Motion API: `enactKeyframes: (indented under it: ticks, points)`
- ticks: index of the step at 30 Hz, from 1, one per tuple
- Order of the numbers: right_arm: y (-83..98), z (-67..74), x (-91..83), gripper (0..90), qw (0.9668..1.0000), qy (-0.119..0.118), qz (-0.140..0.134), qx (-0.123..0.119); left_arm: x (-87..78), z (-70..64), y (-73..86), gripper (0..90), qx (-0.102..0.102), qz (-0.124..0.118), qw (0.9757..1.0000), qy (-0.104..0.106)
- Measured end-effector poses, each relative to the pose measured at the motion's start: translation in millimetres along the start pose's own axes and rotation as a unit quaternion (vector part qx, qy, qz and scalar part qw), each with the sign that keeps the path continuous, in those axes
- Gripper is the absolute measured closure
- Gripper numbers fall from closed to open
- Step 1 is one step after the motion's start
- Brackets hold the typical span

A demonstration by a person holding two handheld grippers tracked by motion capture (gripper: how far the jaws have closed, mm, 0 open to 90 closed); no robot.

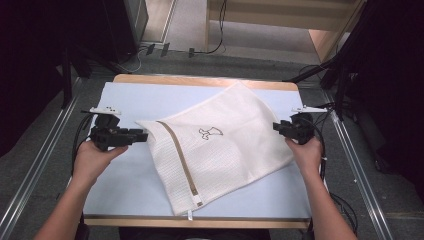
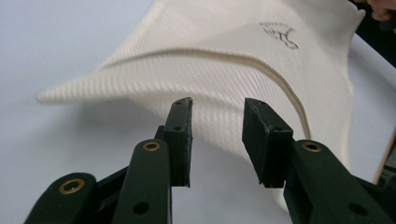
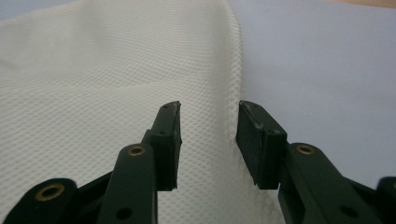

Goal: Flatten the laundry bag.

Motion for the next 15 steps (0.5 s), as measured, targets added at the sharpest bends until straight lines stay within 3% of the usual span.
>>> enactKeyframes:
  ticks: [4,9,15]
  points:
    - [6.1,12.7,-10.3,59.3,0.9996,-0.007,-0.006,-0.025,21.3,18.5,-14.3,63.4,-0.003,0.014,0.9999,-0.002]
    - [18.6,23.2,-15.5,60.4,0.9994,-0.026,0.007,-0.024,40.8,37.8,-23.2,62.6,-0.008,0.022,0.9997,-0.01]
    - [38.9,36.3,-20.1,62.2,0.998,-0.04,0.016,-0.047,60.9,53.6,-32.6,61.2,-0.002,0.024,0.9994,-0.027]
Point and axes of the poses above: each handheld gripper's, and its own axes: x roughly forward along the jaws, y roughly out of its underside, z roughly to its left, the point moved 4 cm from there along x, roughly forward along the jaws, and after that the axes turned 7 degrees about -y, right-handed, at the moved point
